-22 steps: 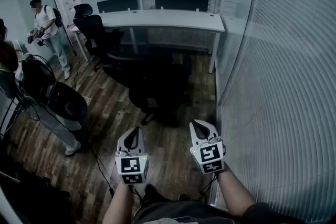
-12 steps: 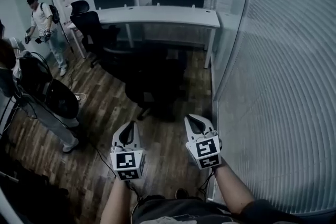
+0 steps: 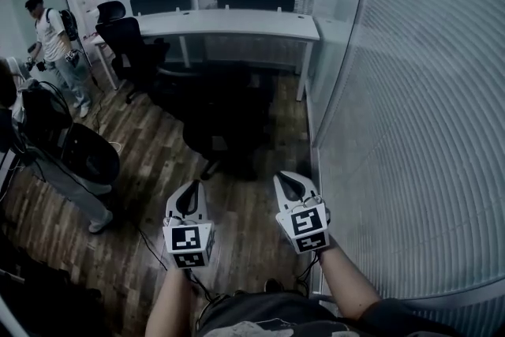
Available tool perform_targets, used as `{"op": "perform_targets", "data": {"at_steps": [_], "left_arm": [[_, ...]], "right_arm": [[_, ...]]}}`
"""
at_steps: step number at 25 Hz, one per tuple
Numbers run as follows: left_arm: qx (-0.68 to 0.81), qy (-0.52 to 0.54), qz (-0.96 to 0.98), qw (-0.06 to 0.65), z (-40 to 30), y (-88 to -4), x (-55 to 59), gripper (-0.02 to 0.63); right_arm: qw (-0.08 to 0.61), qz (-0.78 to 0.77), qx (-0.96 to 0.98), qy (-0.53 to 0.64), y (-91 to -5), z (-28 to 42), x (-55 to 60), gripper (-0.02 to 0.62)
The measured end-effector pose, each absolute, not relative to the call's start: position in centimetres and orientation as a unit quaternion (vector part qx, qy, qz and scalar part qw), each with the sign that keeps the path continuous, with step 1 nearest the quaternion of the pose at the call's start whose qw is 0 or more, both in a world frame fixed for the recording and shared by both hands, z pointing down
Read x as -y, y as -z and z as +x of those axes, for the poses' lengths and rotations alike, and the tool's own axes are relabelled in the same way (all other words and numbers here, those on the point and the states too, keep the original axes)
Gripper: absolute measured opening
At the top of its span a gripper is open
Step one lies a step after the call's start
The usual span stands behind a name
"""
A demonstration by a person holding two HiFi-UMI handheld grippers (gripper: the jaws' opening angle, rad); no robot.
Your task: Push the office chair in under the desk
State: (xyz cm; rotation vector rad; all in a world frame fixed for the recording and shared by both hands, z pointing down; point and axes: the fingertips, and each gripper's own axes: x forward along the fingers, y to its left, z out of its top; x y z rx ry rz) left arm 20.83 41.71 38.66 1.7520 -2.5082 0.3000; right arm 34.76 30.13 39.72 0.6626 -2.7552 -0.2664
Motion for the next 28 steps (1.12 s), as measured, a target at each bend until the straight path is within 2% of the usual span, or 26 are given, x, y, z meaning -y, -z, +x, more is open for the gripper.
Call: {"op": "perform_targets", "data": {"at_steps": [7, 15, 28], "left_arm": [[0.804, -0.063, 0.591, 0.019, 19.3, -38.2, -45.1, 0.017], [0.797, -0.082, 0.599, 0.023, 16.9, -39.7, -45.5, 0.018], [0.798, -0.096, 0.594, 0.028, 10.9, -40.9, -39.2, 0.018]], "right_arm": [[0.133, 0.27, 0.95, 0.081, -39.2, 34.6, -31.2, 0.021], [0.162, 0.297, 0.937, 0.091, -41.1, 34.4, -31.8, 0.023], [0.165, 0.324, 0.929, 0.072, -43.2, 29.8, -23.1, 0.023]]}}
